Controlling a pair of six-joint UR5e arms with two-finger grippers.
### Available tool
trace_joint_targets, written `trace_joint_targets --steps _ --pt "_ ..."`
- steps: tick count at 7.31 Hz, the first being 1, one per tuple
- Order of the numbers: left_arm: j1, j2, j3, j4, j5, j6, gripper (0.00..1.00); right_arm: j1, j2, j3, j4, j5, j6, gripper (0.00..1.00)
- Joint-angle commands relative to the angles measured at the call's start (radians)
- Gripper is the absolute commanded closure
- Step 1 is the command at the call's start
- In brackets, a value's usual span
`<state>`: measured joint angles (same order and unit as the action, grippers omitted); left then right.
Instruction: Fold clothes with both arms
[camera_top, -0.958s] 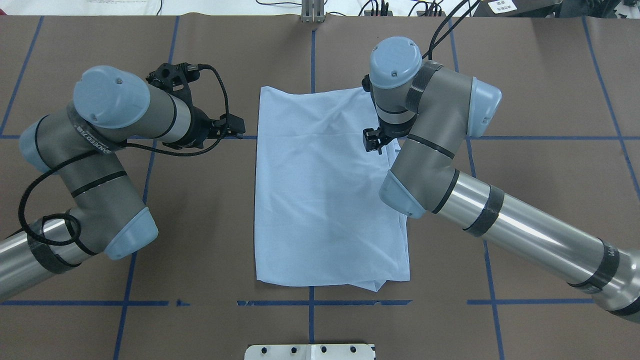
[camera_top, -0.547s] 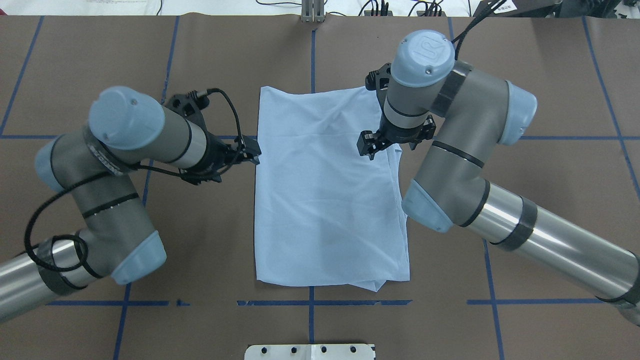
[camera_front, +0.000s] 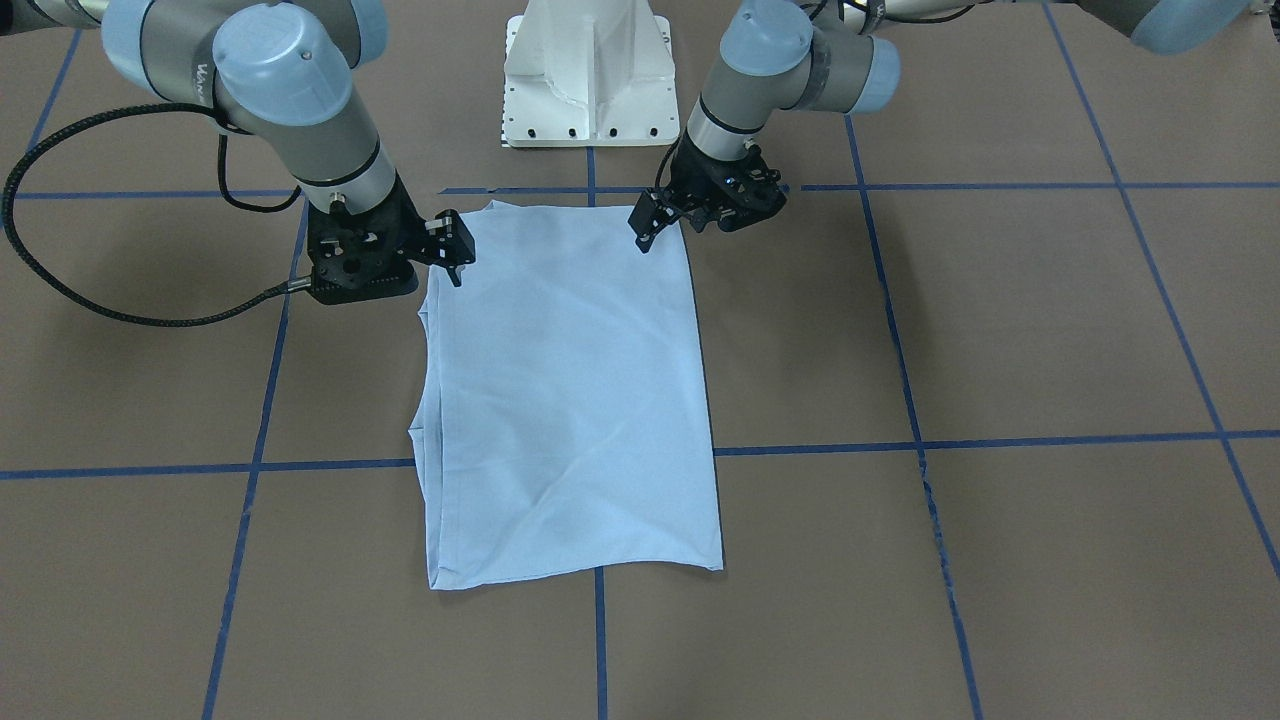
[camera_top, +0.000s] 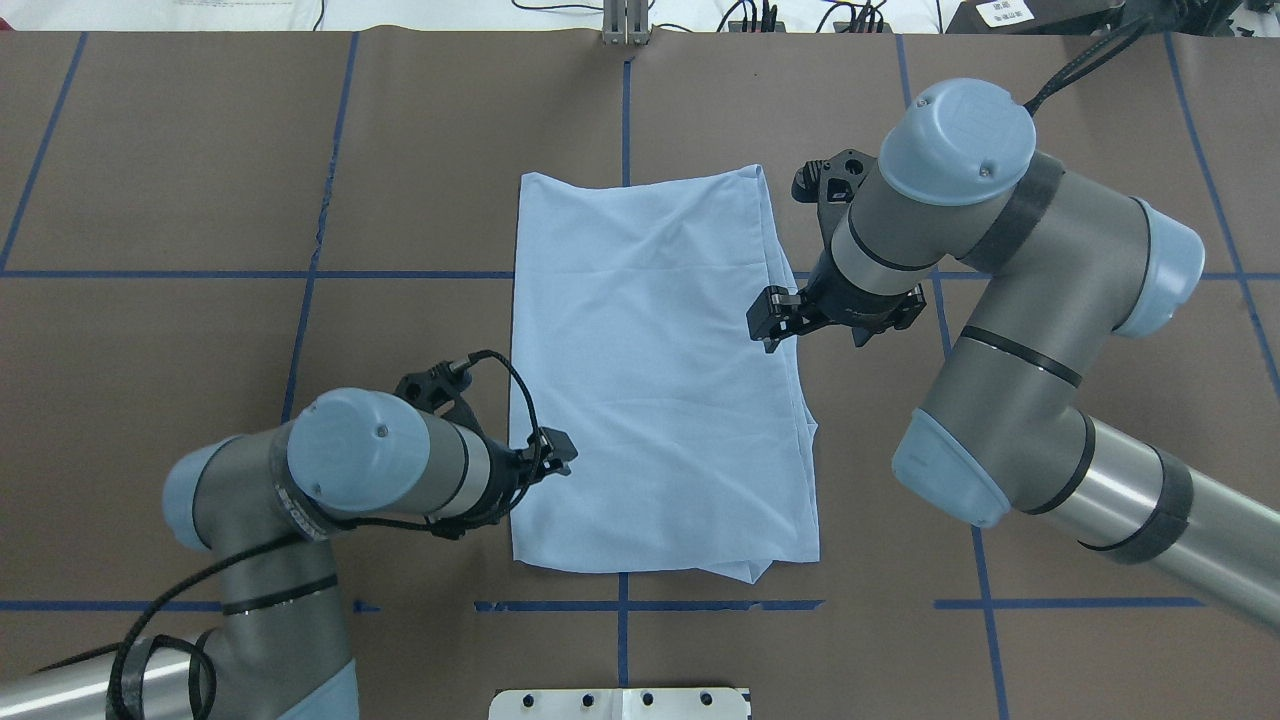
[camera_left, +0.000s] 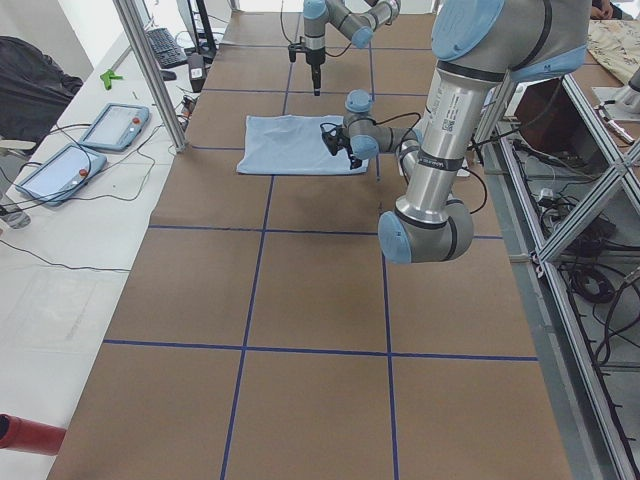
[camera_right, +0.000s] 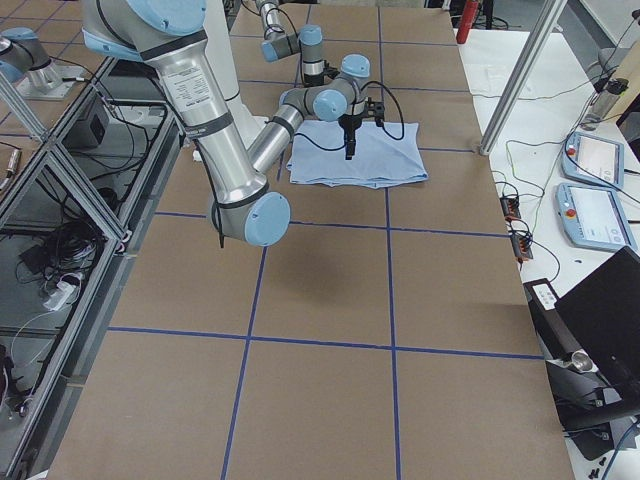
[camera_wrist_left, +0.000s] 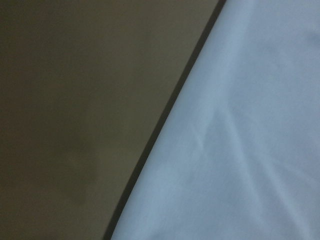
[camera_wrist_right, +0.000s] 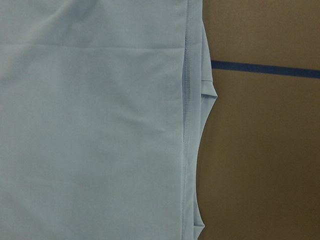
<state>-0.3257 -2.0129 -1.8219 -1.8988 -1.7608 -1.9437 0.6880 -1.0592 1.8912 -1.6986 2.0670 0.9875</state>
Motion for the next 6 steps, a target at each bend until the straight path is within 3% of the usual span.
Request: trace_joint_targets --steps 1,4,6 --pt "0.079 0.005 -0.019 0.094 0.052 -0.081 0.06 -0.019 -0.007 0.022 0.028 0.002 0.048 0.00" --pt "0.088 0.000 -0.016 0.122 0.053 -0.090 0.18 -0.019 -0.007 0.019 0.034 0.002 0.049 0.00" --pt "0.093 -0.003 -0.016 0.122 0.053 -0.119 0.41 -0.018 -0.007 0.020 0.034 0.002 0.050 0.00"
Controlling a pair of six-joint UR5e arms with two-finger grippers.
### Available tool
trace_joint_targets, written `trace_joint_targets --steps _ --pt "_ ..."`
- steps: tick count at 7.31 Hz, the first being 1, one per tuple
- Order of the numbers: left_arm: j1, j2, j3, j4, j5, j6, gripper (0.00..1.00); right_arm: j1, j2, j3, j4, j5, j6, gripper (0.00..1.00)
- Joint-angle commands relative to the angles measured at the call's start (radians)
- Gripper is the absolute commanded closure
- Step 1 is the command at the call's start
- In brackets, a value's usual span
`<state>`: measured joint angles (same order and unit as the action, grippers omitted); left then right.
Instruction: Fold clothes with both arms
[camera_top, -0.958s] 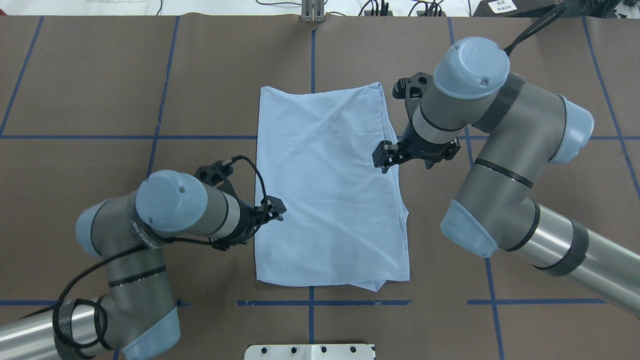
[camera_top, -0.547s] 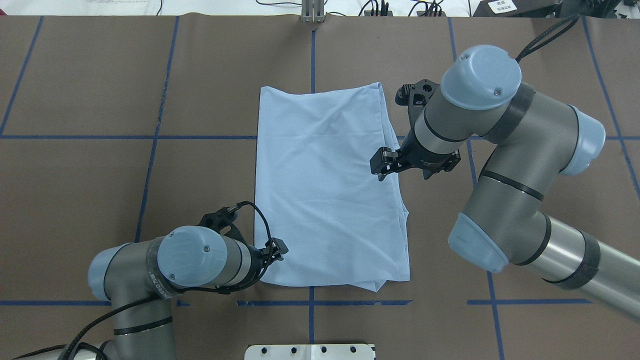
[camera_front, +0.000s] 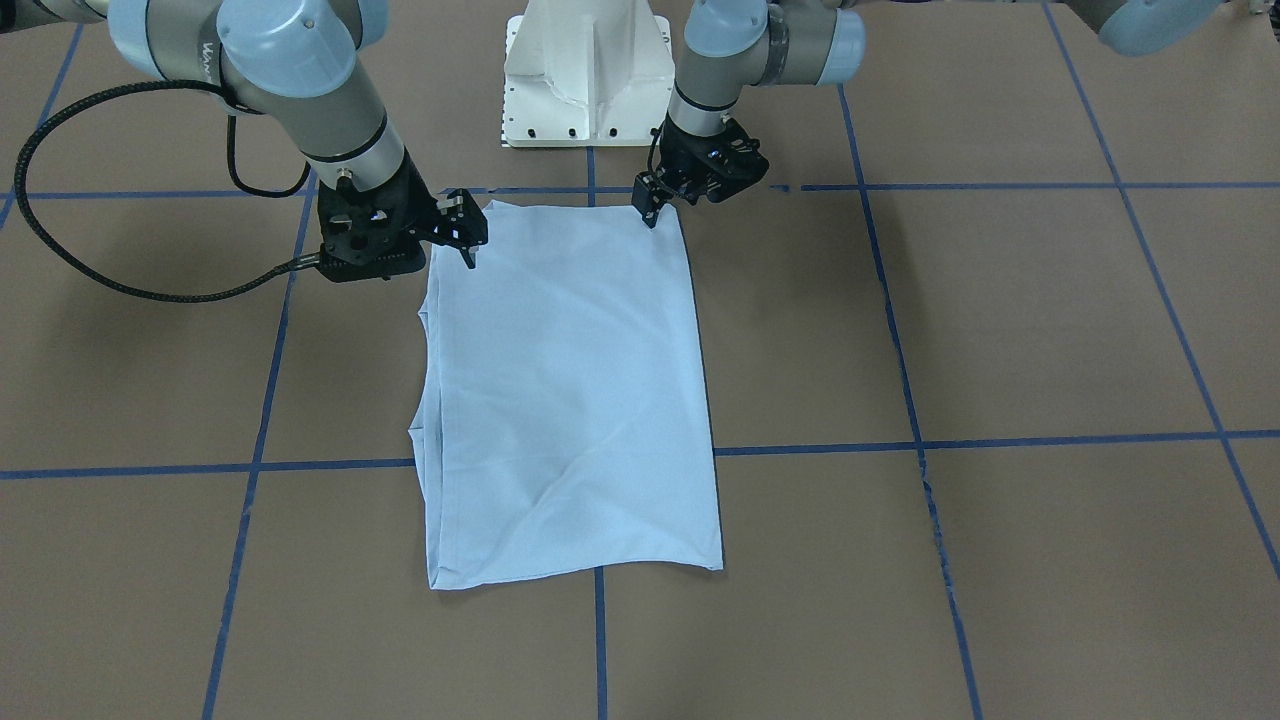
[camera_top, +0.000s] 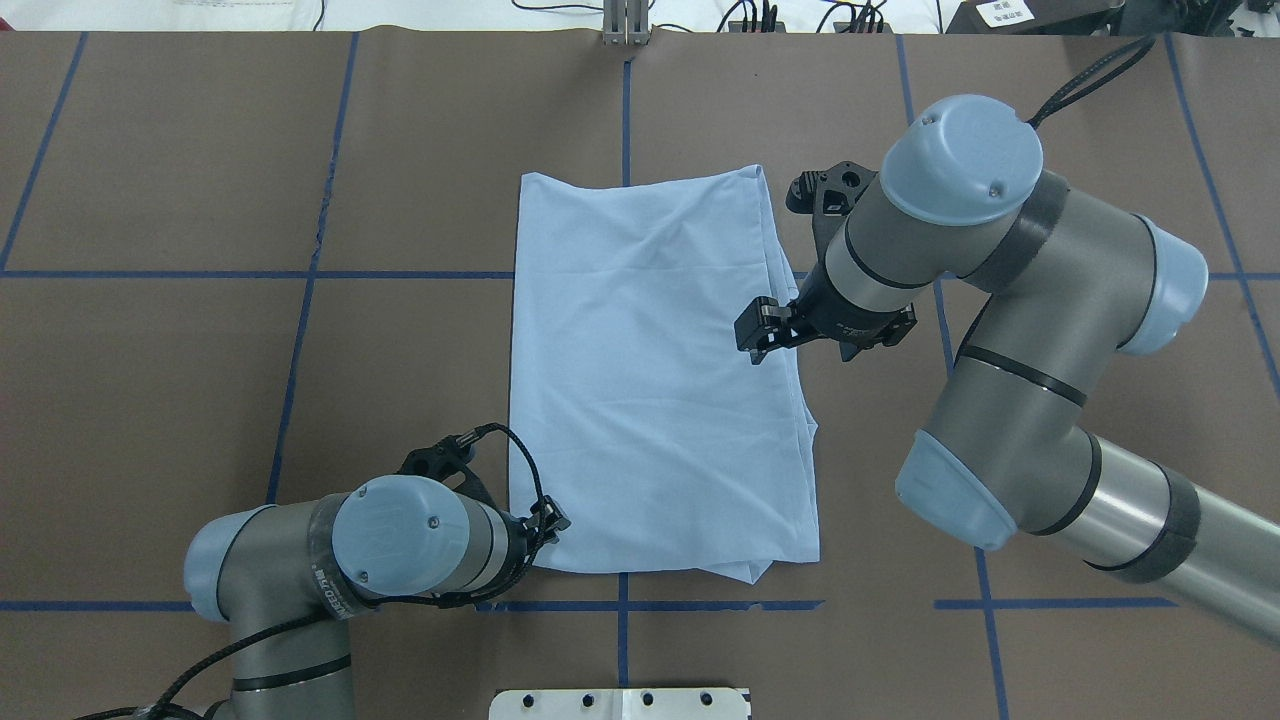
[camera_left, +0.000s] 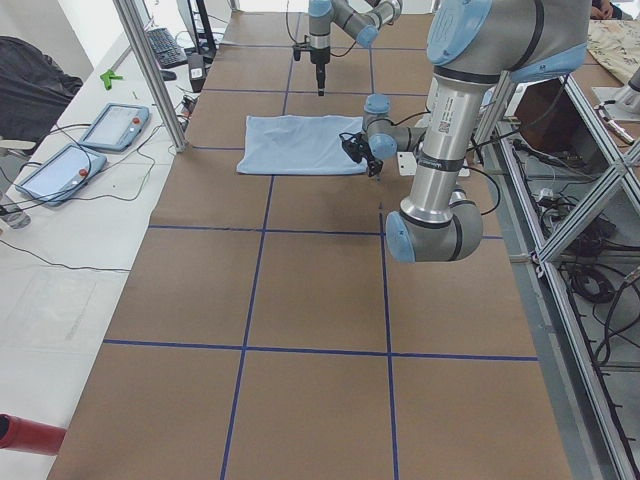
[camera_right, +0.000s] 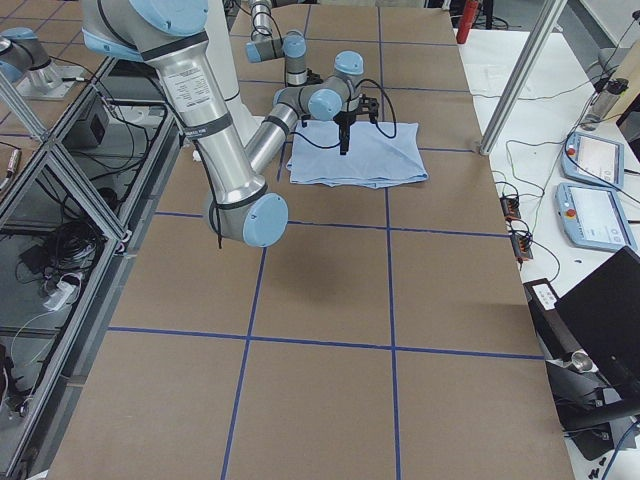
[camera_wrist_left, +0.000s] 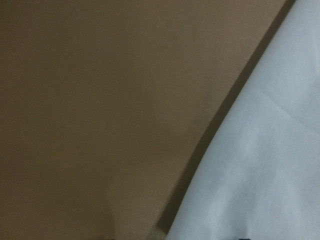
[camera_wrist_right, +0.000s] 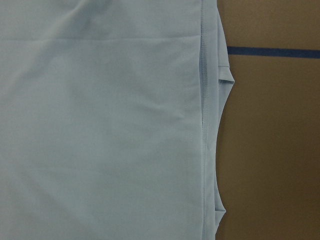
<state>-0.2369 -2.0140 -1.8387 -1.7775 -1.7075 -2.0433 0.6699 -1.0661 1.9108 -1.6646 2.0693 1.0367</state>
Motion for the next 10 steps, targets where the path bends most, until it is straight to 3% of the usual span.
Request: trace_joint_targets --steps 1,4,6,8,10 --pt "0.004 -0.003 0.001 0.001 0.000 -0.021 0.48 0.000 -0.002 -0.001 0.000 0.000 0.000 0.00" --pt "0.010 -0.003 0.001 0.001 0.000 -0.026 0.71 0.000 -0.009 -0.001 0.000 0.002 -0.001 0.00" --pt "0.010 -0.003 -0.001 0.001 0.002 -0.025 0.99 0.000 -0.012 -0.003 0.000 0.000 -0.001 0.00" --pt "0.002 0.004 -0.054 0.003 -0.001 -0.014 1.00 0.000 -0.020 0.001 0.000 -0.002 0.000 0.00" --pt "0.007 0.005 -0.109 0.051 -0.006 -0.008 1.00 -0.030 -0.038 0.028 0.002 -0.006 0.122 0.00"
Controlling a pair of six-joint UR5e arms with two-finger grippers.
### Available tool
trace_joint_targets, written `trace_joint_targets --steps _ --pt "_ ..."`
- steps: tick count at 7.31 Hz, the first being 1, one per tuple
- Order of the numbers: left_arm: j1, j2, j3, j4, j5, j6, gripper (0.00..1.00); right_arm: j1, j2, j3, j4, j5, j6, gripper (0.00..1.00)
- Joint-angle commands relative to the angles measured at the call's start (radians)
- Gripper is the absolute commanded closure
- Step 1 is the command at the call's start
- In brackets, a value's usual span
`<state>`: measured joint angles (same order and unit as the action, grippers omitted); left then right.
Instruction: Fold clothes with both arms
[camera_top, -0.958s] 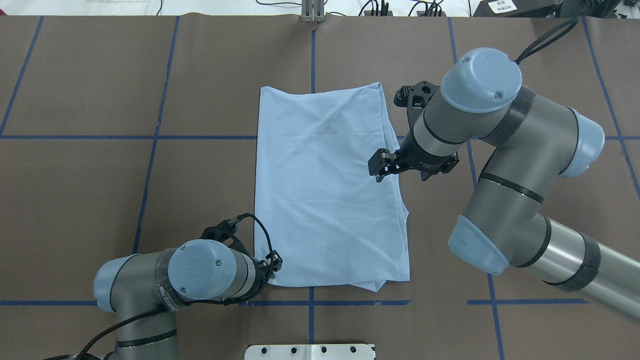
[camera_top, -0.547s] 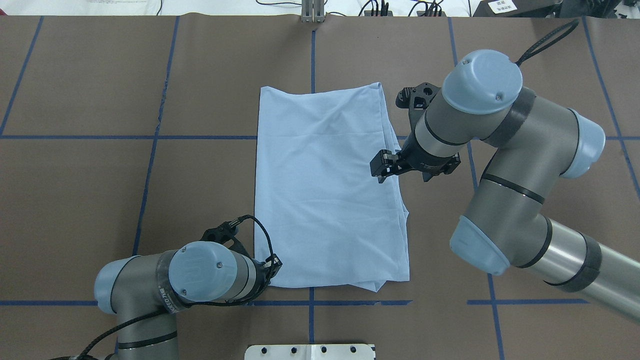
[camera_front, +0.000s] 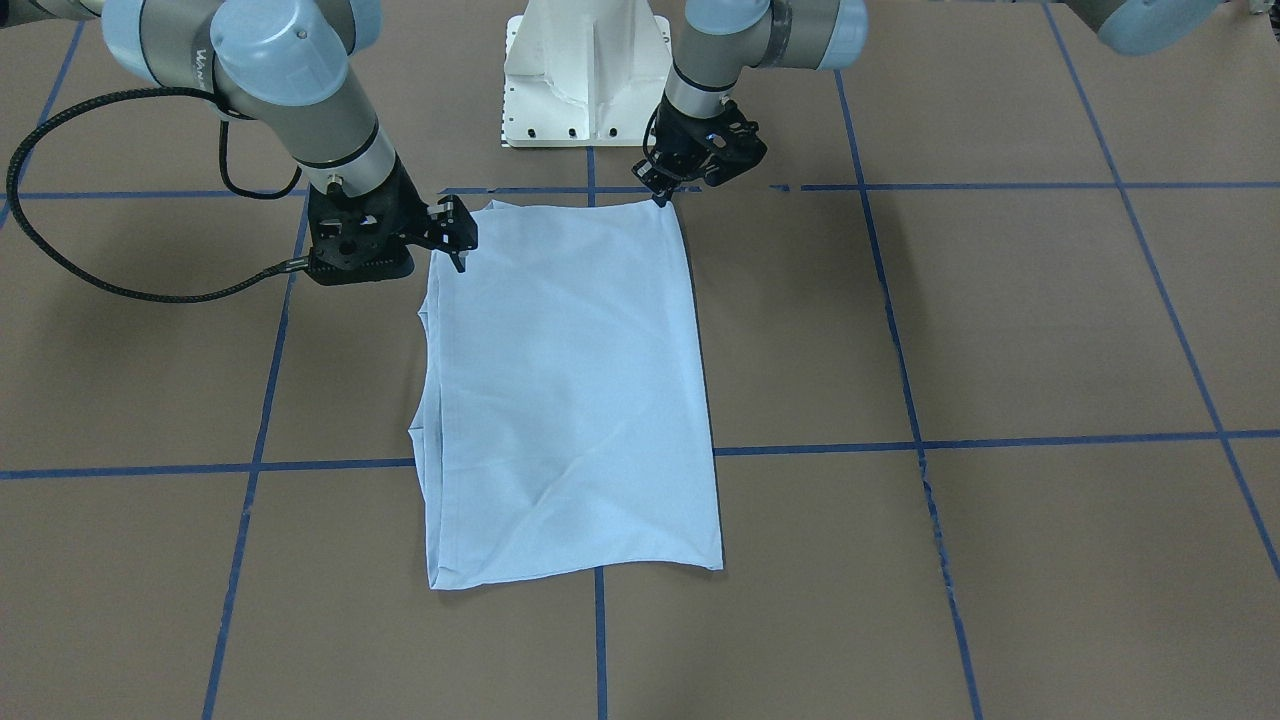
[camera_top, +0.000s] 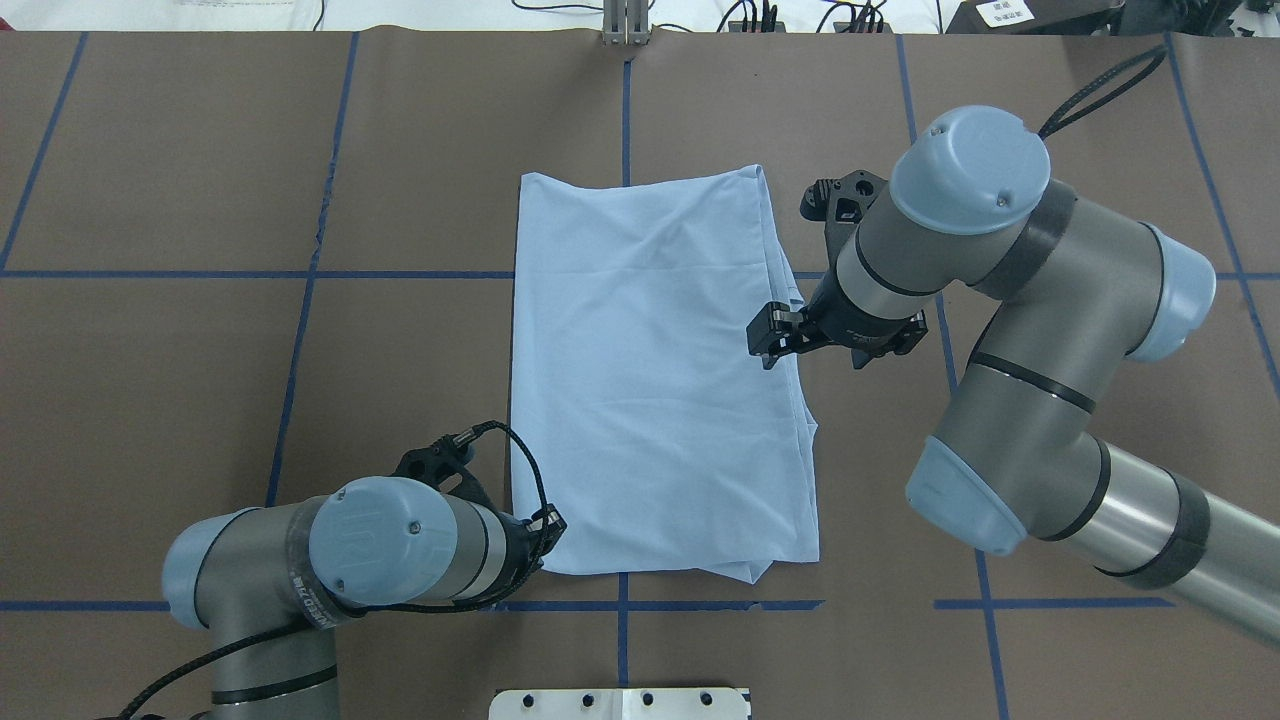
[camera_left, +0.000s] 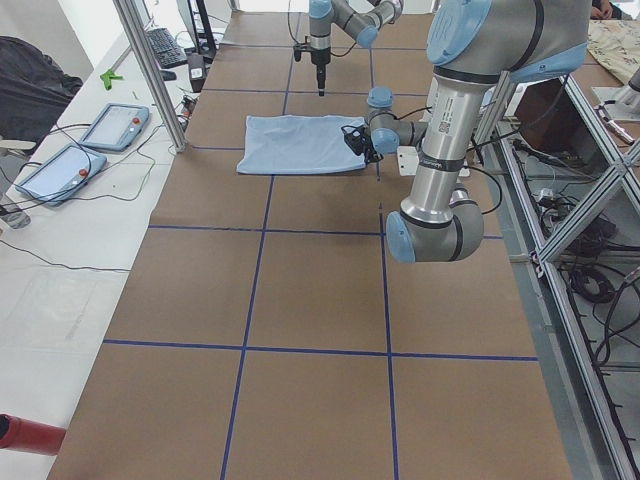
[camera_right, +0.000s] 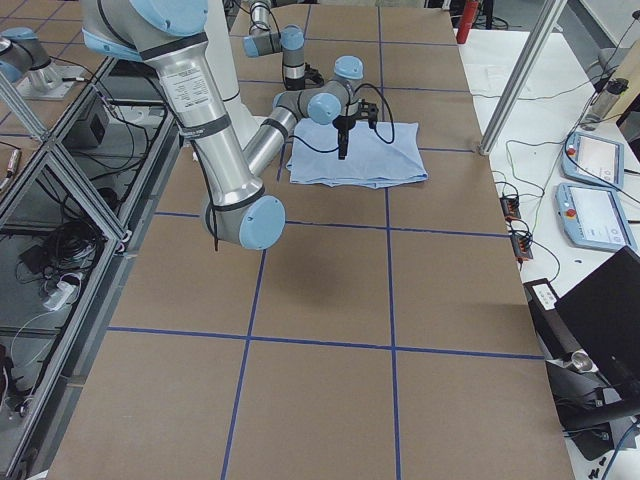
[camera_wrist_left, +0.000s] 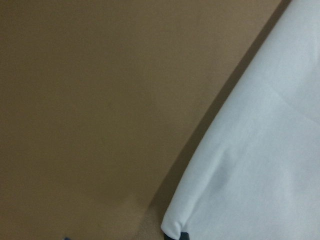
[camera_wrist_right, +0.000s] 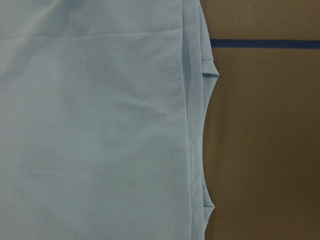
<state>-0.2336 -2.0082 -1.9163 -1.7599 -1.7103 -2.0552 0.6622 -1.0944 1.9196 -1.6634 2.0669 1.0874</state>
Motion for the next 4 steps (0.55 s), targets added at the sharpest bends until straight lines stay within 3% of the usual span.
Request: trace_joint_targets --steps 1,2,4 --pt "0.005 -0.004 -0.038 0.042 -0.006 0.006 1.00 -0.073 -0.019 0.039 0.001 -0.020 0.192 0.00" --pt "0.005 -0.004 -0.035 0.042 -0.008 0.007 1.00 -0.145 -0.021 0.044 0.022 -0.062 0.351 0.00" --pt "0.002 -0.006 -0.035 0.043 -0.008 0.033 1.00 -0.318 -0.022 0.041 0.048 -0.268 0.631 0.00"
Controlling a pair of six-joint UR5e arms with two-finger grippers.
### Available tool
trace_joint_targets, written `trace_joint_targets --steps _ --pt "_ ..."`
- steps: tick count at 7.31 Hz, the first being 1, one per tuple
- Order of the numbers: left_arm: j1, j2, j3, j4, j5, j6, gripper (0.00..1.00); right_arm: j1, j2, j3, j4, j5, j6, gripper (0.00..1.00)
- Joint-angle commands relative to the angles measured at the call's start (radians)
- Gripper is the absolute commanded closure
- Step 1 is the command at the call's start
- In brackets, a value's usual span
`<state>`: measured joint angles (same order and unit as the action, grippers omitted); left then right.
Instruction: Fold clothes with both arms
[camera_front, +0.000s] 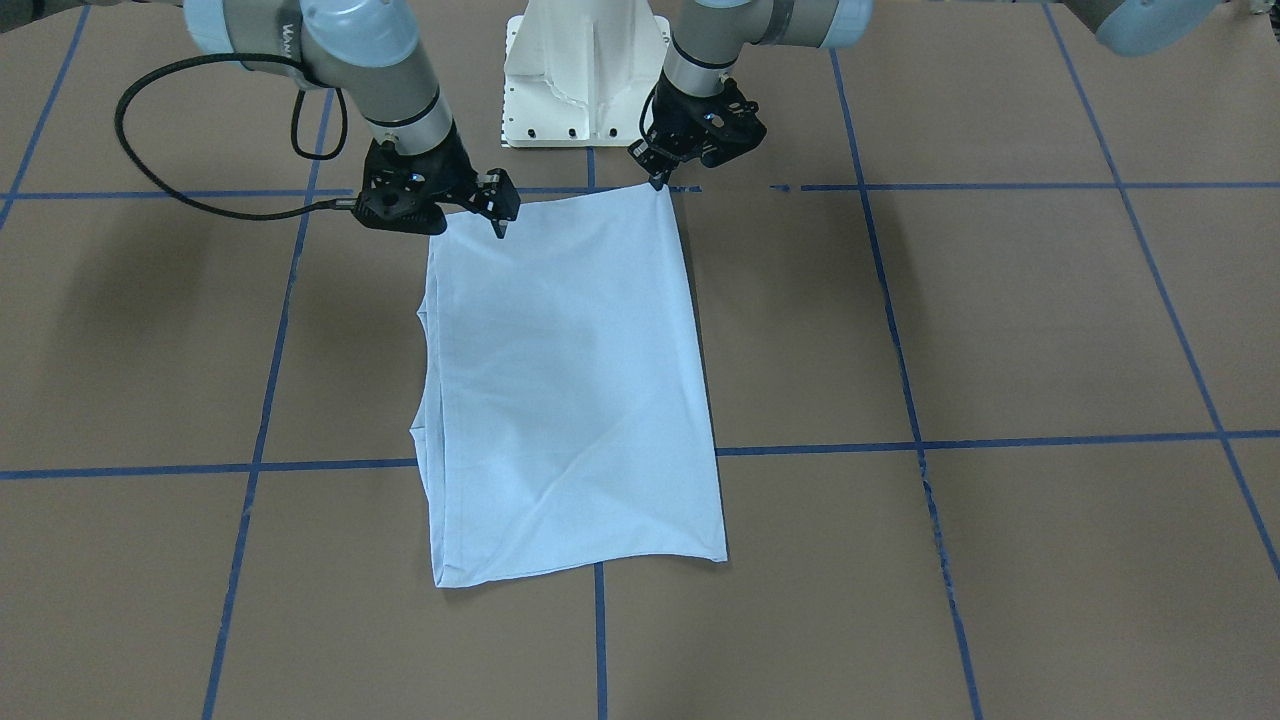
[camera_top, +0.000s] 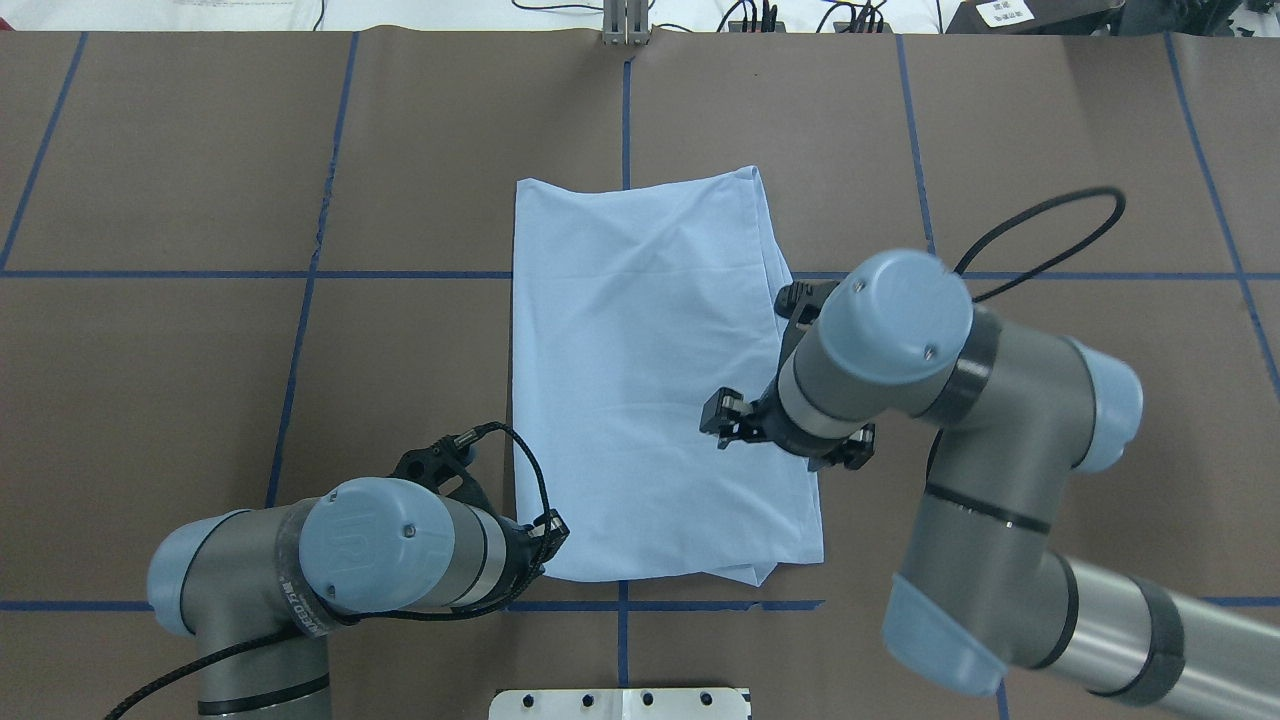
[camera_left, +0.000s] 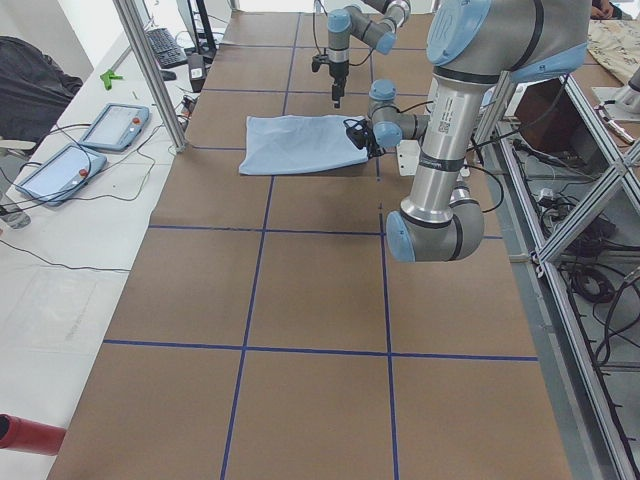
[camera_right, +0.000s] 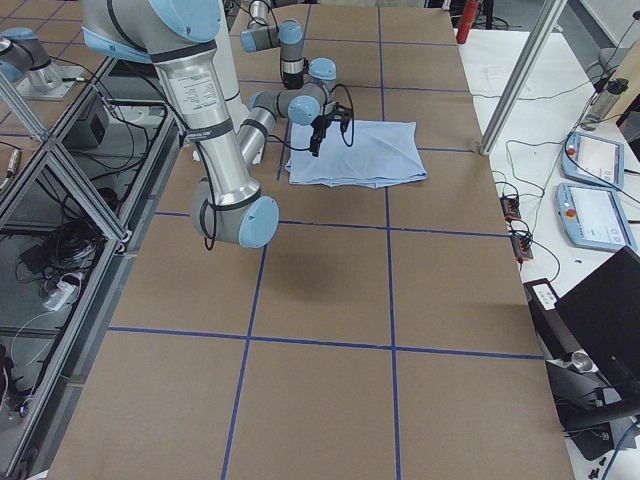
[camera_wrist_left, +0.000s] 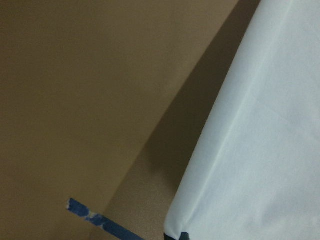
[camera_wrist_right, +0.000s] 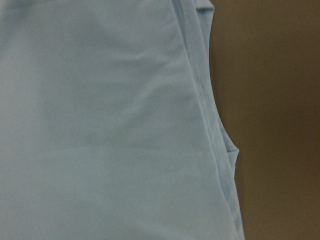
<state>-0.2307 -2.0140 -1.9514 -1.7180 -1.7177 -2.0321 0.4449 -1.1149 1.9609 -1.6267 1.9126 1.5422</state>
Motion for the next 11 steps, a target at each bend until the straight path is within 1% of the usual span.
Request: trace_joint_targets --steps 1,2,3,4,5,10,11 --pt "-0.002 0.000 0.000 0.001 0.001 0.012 1.00 -0.150 -0.006 0.000 0.010 -0.162 0.235 0.00" --pt "-0.002 -0.002 0.000 0.001 0.001 0.012 1.00 -0.182 -0.026 -0.002 0.011 -0.193 0.296 0.00" --pt "-0.002 -0.002 0.000 0.001 0.001 0.012 1.00 -0.198 -0.029 -0.008 0.013 -0.205 0.361 0.00" --pt "-0.002 -0.002 0.000 0.000 0.001 0.012 1.00 -0.201 -0.040 -0.013 0.013 -0.207 0.387 0.00" --pt "-0.002 -0.003 0.000 0.000 0.001 0.012 1.00 -0.218 -0.074 -0.013 0.013 -0.211 0.388 0.00" --pt "-0.002 -0.005 0.000 0.000 0.001 0.021 1.00 -0.218 -0.066 -0.039 0.013 -0.215 0.385 0.00" --pt "-0.002 -0.005 0.000 0.000 0.001 0.021 1.00 -0.218 -0.065 -0.039 0.014 -0.228 0.381 0.00"
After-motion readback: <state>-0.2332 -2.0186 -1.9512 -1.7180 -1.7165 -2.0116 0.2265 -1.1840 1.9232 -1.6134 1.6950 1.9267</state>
